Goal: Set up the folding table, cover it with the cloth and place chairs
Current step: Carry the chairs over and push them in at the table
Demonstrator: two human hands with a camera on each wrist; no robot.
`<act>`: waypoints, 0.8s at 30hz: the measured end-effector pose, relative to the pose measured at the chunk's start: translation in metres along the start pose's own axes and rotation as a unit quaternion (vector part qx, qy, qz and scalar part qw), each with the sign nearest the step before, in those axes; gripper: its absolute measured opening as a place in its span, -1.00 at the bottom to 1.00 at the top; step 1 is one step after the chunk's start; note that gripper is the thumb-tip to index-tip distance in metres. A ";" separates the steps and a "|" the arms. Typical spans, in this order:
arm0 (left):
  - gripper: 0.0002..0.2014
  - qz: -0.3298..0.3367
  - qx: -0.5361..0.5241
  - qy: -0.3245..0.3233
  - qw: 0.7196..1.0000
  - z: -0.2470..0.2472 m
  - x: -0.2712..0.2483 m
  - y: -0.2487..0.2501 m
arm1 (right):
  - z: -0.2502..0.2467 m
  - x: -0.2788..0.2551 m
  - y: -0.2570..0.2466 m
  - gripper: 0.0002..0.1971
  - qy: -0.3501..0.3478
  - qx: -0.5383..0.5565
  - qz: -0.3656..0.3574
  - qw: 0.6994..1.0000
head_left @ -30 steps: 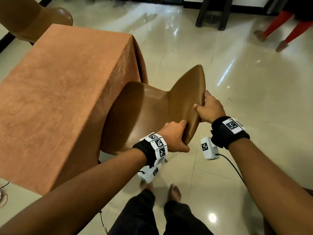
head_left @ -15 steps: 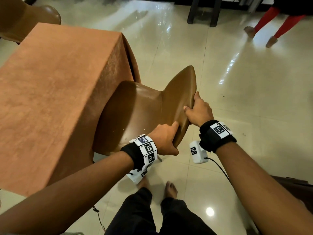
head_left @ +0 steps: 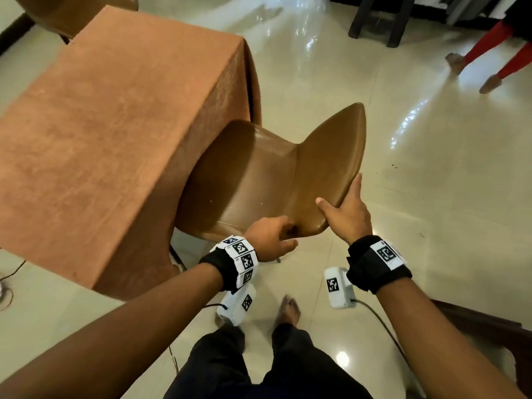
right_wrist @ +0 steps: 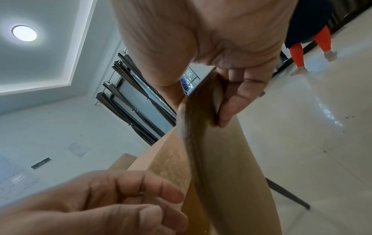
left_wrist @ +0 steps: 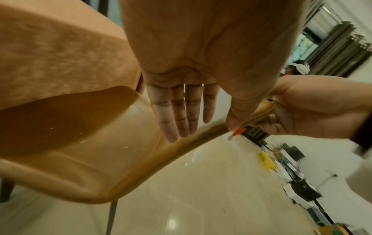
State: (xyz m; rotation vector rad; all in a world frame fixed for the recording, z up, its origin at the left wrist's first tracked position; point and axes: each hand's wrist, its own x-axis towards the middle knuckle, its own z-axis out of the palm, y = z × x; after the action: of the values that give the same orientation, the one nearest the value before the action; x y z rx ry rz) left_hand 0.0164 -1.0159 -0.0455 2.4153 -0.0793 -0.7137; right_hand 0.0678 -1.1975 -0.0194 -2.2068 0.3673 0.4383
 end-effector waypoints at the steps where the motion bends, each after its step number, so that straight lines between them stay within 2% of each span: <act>1: -0.64 -0.013 -0.011 0.007 1.000 0.001 -0.010 -0.014 | 0.008 -0.014 -0.001 0.04 0.004 0.009 -0.008 1.000; 4: -0.65 -0.039 -0.029 0.032 0.998 0.001 -0.053 -0.065 | 0.041 -0.060 -0.001 -0.02 0.014 0.014 -0.021 1.000; 6: -0.65 -0.052 -0.027 0.074 0.996 -0.001 -0.091 -0.109 | 0.073 -0.091 0.000 -0.08 -0.007 -0.006 -0.011 1.000; 9: -0.64 -0.074 -0.015 0.145 0.987 -0.014 -0.155 -0.179 | 0.129 -0.139 -0.001 -0.31 -0.113 -0.078 -0.027 0.990; 11: -0.62 -0.098 -0.023 0.183 0.978 -0.023 -0.207 -0.229 | 0.180 -0.171 -0.013 -0.56 -0.186 -0.139 -0.077 0.970; 13: -0.62 -0.107 -0.045 0.216 0.970 -0.031 -0.252 -0.270 | 0.224 -0.192 -0.037 -0.70 -0.225 -0.175 -0.121 0.951; 17: -0.69 -0.190 -0.092 0.277 0.937 -0.040 -0.369 -0.363 | 0.340 -0.232 -0.106 -0.67 -0.275 -0.246 -0.261 0.892; 20: -0.70 -0.251 -0.128 0.291 0.914 -0.043 -0.433 -0.416 | 0.403 -0.248 -0.159 -0.65 -0.264 -0.281 -0.388 0.837; 24: -0.74 -0.287 -0.178 0.322 0.885 -0.052 -0.485 -0.467 | 0.470 -0.256 -0.223 -0.58 -0.253 -0.349 -0.475 0.767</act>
State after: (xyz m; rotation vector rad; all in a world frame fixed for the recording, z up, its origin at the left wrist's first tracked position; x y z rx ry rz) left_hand -0.4222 -0.5024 -0.0490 2.1813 0.9804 -0.0981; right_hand -0.1587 -0.6640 -0.0346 -2.4524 -1.3687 0.6049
